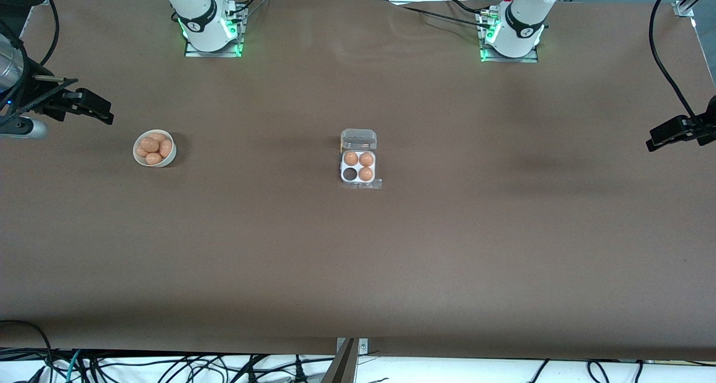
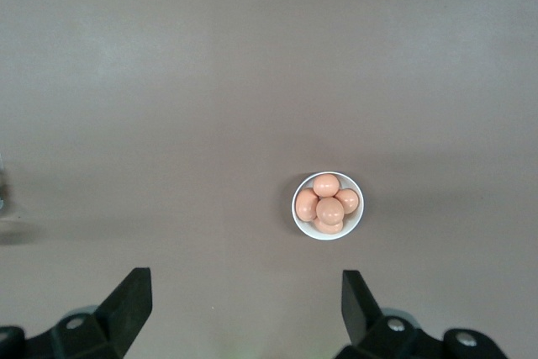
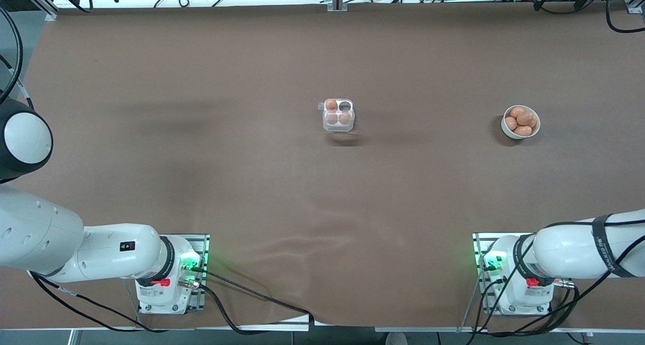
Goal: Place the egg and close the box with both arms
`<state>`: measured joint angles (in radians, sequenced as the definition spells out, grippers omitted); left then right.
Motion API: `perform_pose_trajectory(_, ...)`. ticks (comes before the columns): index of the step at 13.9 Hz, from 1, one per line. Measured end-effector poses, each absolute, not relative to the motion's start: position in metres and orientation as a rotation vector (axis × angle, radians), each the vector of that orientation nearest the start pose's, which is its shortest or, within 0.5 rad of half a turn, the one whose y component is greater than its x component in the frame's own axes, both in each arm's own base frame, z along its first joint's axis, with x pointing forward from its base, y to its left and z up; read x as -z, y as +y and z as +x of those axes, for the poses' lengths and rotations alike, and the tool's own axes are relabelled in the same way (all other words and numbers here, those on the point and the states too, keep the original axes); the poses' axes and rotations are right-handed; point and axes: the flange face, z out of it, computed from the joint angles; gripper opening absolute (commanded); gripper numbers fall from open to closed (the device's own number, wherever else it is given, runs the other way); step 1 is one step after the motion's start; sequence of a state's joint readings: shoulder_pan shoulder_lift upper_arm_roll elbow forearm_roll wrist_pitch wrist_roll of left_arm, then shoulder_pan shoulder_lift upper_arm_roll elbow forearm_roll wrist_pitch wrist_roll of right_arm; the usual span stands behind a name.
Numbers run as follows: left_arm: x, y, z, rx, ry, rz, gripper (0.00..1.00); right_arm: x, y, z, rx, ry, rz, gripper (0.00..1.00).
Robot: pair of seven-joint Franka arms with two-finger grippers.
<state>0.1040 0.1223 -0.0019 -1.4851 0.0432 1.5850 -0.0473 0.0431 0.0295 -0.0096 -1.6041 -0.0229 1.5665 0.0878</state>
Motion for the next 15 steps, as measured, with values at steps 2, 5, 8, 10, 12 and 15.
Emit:
perform_pose_trajectory(2,-0.5959,0.0649,0.5893,-0.037,-0.229,-3.091,1.0,-0.5893,0.0159,0.5598,-0.117,0.086,-3.166,1.0)
perform_pose_trajectory(5,-0.5959,0.0645,0.5893,-0.038,-0.228,-3.091,1.0,-0.587,0.0161,0.5595,-0.126,0.085,-3.166,1.0)
perform_pose_trajectory(8,-0.5959,0.0645,0.5893,-0.038,-0.228,-3.091,1.0,-0.587,0.0167,0.5594,-0.126,0.084,-3.166,1.0)
perform_pose_trajectory(10,-0.5959,0.0645,0.5893,-0.038,-0.228,-3.091,1.0,-0.587,0.0167,0.5594,-0.126,0.084,-3.166,1.0)
perform_pose_trajectory(12,-0.5959,0.0645,0.5893,-0.038,-0.228,-3.091,1.0,-0.587,0.0171,0.5594,-0.126,0.083,-3.166,1.0)
perform_pose_trajectory(15,-0.5959,0.0644,0.5893,-0.038,-0.228,-3.091,1.0,-0.587,0.0178,0.5594,-0.126,0.081,-3.166,1.0)
